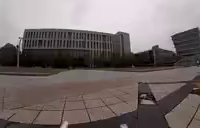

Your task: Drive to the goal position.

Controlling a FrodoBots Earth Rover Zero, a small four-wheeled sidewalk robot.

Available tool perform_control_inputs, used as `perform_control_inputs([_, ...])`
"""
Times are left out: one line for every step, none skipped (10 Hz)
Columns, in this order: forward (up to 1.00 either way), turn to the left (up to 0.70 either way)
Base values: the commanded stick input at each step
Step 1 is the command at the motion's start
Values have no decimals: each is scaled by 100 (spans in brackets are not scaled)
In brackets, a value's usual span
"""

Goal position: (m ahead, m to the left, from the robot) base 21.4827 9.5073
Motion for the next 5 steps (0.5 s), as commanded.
perform_control_inputs([70, 0])
perform_control_inputs([70, -2])
perform_control_inputs([70, -1])
perform_control_inputs([70, 0])
perform_control_inputs([70, 0])
